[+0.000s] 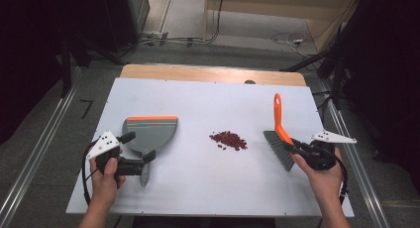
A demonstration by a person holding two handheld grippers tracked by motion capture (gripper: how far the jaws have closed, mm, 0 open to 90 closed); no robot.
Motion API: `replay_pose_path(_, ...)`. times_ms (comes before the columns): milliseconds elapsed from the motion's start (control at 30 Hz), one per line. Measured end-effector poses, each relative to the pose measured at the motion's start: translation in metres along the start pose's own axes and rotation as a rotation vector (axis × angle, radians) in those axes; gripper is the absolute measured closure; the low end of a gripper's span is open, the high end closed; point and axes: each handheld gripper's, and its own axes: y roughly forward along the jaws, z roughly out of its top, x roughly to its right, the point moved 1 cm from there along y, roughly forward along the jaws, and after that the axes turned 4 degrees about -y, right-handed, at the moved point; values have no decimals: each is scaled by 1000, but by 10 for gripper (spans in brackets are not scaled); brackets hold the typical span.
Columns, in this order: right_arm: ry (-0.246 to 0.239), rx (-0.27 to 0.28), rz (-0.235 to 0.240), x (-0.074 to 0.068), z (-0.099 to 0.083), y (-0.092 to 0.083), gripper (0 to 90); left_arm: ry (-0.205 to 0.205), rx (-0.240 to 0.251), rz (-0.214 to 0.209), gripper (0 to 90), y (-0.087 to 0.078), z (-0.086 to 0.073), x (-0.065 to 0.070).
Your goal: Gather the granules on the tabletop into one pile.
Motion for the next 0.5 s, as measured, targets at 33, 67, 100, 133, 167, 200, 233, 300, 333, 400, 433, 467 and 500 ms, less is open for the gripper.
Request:
replay_pose_path(33, 1, 1, 2, 1, -1, -1, 690, -2, -2, -1, 0, 0, -1, 0)
replay_pose_path(67, 8, 5, 0, 3, -3, -3, 691, -4, -5, 0, 0, 1, -1, 0)
replay_pose_path(100, 15, 4, -3, 5, -4, -4, 690, -2, -6, -2, 0, 1, -2, 0)
replay_pose_path(133, 18, 2, -4, 6, -4, -4, 690, 0, -9, 0, 0, 1, -2, -1)
replay_pose_path(167, 24, 6, -5, 7, -5, -4, 690, -4, -3, -3, 0, 1, -2, -1)
replay_pose_path(200, 30, 9, -6, 8, -5, -3, 690, -7, 1, -6, 0, 1, -2, -1)
replay_pose_path(233, 27, 8, -4, 8, -5, -3, 690, -8, 2, -3, 0, 0, -2, -1)
replay_pose_path(300, 22, 6, -6, 8, -5, -2, 690, -11, 5, -1, 0, 0, -2, -2)
replay_pose_path(333, 22, 4, -6, 7, -5, -2, 690, -13, 6, 1, 0, 0, -2, -2)
replay_pose_path(400, 22, 7, -5, 8, -5, -2, 690, -13, 4, 2, 0, 0, -2, -2)
replay_pose_path(433, 23, 9, -6, 8, -5, -2, 690, -10, 4, 3, 0, 0, -1, -2)
replay_pose_path(467, 25, 9, -7, 8, -5, -2, 690, -9, 3, 4, 0, 0, -1, -2)
replay_pose_path(500, 26, 8, -8, 9, -5, -3, 690, -10, 7, 1, 0, 0, -1, -1)
